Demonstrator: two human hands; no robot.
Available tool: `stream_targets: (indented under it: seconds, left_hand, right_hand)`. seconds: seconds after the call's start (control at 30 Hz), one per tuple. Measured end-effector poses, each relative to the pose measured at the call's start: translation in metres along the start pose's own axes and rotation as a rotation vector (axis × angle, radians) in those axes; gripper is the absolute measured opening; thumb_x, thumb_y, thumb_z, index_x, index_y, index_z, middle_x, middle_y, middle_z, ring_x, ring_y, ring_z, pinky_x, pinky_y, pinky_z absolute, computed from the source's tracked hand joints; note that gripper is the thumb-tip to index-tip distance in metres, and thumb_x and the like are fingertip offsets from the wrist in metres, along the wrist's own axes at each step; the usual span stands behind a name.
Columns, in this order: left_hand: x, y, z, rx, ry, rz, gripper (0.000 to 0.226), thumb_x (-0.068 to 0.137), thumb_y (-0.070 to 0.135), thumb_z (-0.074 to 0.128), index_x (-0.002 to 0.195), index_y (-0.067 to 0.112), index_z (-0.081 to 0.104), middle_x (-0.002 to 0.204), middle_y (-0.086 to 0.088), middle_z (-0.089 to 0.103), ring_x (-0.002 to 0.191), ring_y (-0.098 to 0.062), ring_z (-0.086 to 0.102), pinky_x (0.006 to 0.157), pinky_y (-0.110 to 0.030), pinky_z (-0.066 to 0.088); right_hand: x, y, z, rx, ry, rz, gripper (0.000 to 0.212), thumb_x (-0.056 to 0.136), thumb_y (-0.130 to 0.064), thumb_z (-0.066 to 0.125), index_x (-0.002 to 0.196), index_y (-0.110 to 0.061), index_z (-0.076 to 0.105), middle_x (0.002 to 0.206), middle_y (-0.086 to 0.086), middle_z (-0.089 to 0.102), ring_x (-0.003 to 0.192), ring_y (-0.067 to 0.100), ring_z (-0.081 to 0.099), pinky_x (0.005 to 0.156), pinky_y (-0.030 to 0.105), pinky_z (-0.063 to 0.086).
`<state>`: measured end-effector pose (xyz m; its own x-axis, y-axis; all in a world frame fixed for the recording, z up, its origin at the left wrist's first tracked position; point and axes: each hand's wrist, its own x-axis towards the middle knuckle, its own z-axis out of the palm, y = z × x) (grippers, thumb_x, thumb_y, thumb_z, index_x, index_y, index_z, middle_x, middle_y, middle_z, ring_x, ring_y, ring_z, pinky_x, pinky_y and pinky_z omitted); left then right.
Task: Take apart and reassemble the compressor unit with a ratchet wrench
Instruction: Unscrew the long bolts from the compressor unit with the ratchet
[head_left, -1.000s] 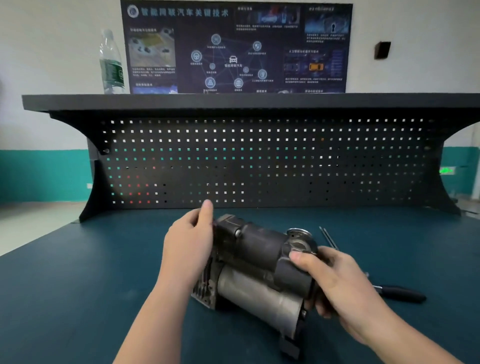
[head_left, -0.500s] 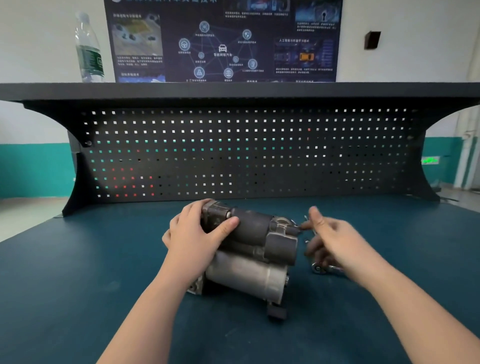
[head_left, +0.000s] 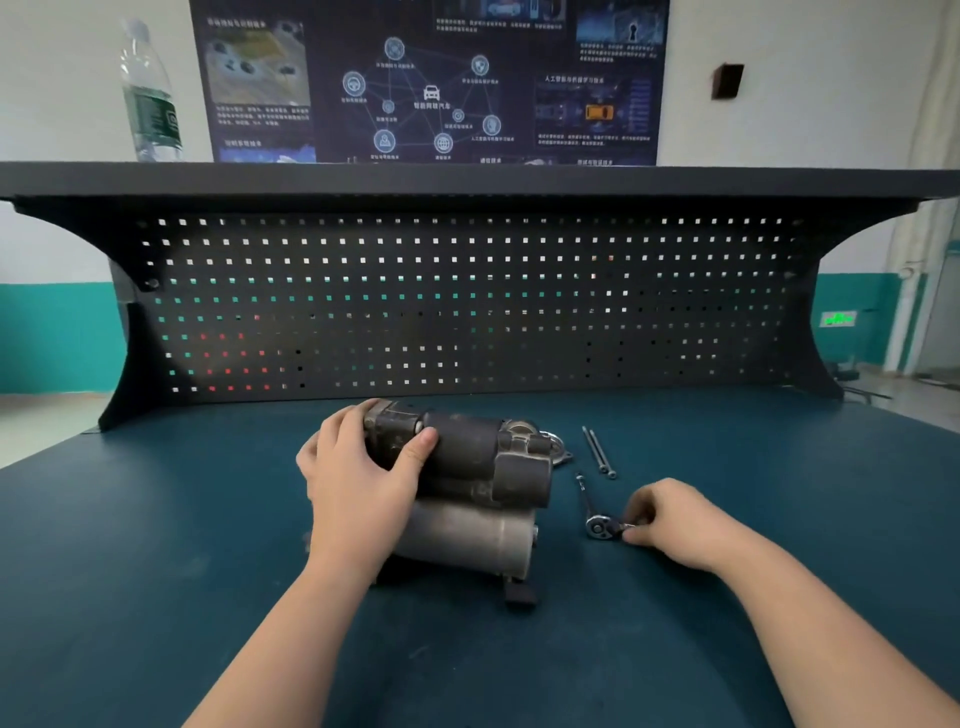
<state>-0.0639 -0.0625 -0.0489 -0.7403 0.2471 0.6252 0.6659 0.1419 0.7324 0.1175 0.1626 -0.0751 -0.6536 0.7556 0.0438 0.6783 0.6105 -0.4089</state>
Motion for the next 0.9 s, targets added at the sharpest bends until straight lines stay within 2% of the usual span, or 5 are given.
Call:
stream_targets:
  seconds: [0.27,0.4,0.5,0.67,0.9]
  left_hand:
    - [-0.002,0.003,0.005,0.037,0.026,-0.025,0.057,0.079,0.049,0.062,0.128,0.023,0.048,0.133,0.007,0.043,0.127,-0.023,0.024,0.103,-0.040,0.032]
    - [-0.002,0.004,0.004,0.049,0.033,-0.022,0.055,0.080,0.048,0.063,0.127,0.022,0.047,0.134,0.005,0.041,0.128,-0.023,0.024,0.104,-0.041,0.031]
    - [-0.004,0.004,0.007,0.049,0.052,-0.023,0.057,0.080,0.049,0.063,0.128,0.022,0.047,0.137,0.006,0.039,0.130,-0.021,0.023,0.107,-0.043,0.029]
    - [0.000,0.004,0.011,0.125,0.060,-0.056,0.061,0.076,0.053,0.064,0.128,0.026,0.048,0.134,0.007,0.042,0.127,-0.022,0.025,0.103,-0.045,0.031]
    - [-0.007,0.009,0.031,0.350,0.157,-0.065,0.072,0.073,0.065,0.058,0.131,0.026,0.043,0.135,0.004,0.037,0.117,-0.026,0.024,0.095,-0.047,0.029]
  right_hand:
    - [0.011,-0.003,0.001,-0.030,0.296,-0.042,0.021,0.099,-0.027,0.046,0.109,-0.019,0.063,0.101,-0.001,0.041,0.111,0.022,0.038,0.085,0.036,0.034]
    - [0.012,0.000,-0.011,0.107,0.597,-0.157,0.020,0.099,-0.023,0.042,0.103,-0.014,0.060,0.098,-0.003,0.033,0.094,0.014,0.025,0.081,0.035,0.033]
    - [0.003,-0.004,-0.028,0.379,0.763,-0.239,0.020,0.100,-0.021,0.039,0.086,-0.023,0.053,0.082,-0.005,0.047,0.077,0.020,0.042,0.065,0.031,0.034]
    - [-0.027,-0.041,-0.045,1.293,0.512,-0.248,0.031,0.104,-0.022,0.032,0.078,-0.014,0.049,0.046,-0.008,0.033,0.039,0.008,0.028,0.036,0.021,0.026]
    - [-0.037,-0.059,-0.028,1.115,0.230,-0.054,0.027,0.102,-0.020,0.037,0.084,-0.008,0.053,0.047,-0.006,0.033,0.040,0.008,0.028,0.036,0.022,0.026]
